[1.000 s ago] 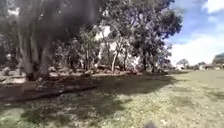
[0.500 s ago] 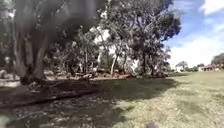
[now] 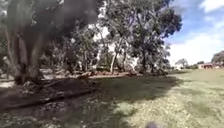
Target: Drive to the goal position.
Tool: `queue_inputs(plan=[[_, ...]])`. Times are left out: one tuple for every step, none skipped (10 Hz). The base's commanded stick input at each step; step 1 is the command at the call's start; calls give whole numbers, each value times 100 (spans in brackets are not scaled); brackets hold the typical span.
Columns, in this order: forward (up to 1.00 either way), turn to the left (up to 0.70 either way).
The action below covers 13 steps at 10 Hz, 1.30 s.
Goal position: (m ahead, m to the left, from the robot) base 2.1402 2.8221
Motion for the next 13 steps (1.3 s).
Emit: queue_inputs(plan=[[50,0],[50,0],[50,0],[50,0],[50,-6],[50,-48],[50,-50],[50,-50],[50,-27],[50,0],[50,0],[50,0],[50,0]])
